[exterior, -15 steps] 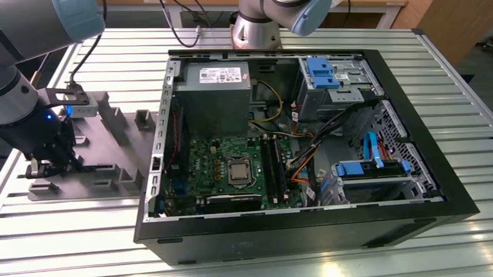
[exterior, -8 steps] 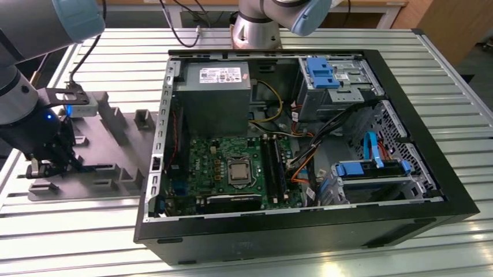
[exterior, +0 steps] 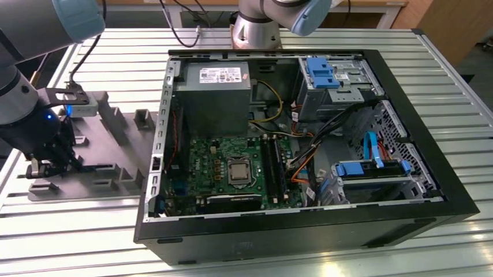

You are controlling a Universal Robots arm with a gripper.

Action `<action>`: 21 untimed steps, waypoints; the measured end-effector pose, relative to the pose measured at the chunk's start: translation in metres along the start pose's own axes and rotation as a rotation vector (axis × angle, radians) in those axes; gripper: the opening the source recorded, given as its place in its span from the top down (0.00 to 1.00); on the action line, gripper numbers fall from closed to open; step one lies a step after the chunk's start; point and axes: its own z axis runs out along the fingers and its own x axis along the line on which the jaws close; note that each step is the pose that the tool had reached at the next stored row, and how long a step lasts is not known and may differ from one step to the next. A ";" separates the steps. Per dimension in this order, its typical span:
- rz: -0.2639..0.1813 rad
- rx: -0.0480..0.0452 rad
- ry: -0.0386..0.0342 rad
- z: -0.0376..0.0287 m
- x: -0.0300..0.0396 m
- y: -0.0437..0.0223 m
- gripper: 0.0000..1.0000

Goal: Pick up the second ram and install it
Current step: 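Pick up the second ram and move it above second insertion slot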

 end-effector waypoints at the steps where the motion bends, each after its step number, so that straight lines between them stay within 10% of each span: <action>1: 0.000 -0.0001 0.0001 -0.0008 0.0000 0.0000 0.86; 21: 0.000 -0.0001 0.0000 -0.0135 -0.0001 0.0000 0.86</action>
